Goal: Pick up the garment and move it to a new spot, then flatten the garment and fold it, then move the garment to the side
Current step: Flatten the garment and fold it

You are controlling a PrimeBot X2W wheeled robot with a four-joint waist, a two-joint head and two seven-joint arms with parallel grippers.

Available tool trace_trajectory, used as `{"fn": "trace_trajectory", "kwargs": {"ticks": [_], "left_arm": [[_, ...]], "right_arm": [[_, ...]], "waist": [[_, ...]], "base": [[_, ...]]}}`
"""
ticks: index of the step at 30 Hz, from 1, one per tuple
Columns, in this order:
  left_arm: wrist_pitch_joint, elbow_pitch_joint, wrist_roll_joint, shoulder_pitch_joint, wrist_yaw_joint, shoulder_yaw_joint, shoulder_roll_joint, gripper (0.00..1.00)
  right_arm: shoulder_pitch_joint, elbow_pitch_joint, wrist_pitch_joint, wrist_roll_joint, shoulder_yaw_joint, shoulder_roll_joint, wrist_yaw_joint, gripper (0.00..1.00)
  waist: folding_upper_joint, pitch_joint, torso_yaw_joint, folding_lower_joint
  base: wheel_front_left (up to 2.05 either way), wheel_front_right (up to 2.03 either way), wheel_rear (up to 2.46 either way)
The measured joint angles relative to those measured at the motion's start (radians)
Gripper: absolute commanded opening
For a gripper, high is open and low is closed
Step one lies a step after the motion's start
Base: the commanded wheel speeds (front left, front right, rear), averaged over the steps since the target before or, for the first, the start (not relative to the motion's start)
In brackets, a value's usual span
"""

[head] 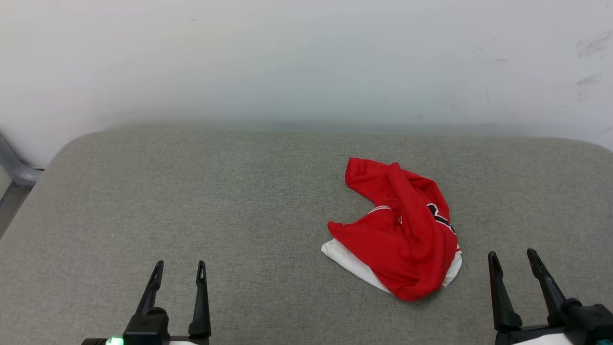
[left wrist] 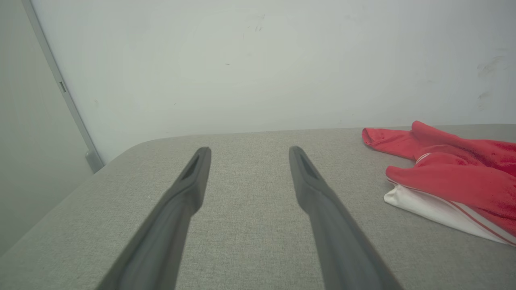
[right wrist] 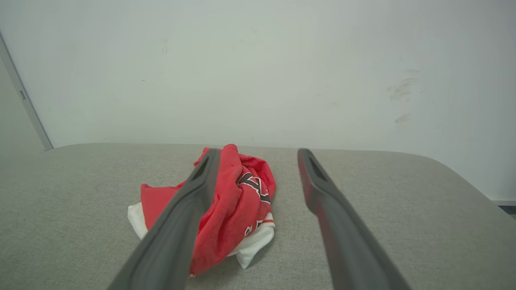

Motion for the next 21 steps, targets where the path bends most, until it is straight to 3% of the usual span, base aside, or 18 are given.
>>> {"fn": "trace_trajectory", "kwargs": {"ticks": [21], "left_arm": [[0.0,0.019,0.042,0.005,-0.057,0.062,-0.045,1.0]], "right_arm": [[0.003,0.001,0.0,0.01,-0.006,0.0,0.0,1.0]], "waist": [[0.0,0.002,0.006,0.0001]], "base": [[0.0,0.0,0.0]]}}
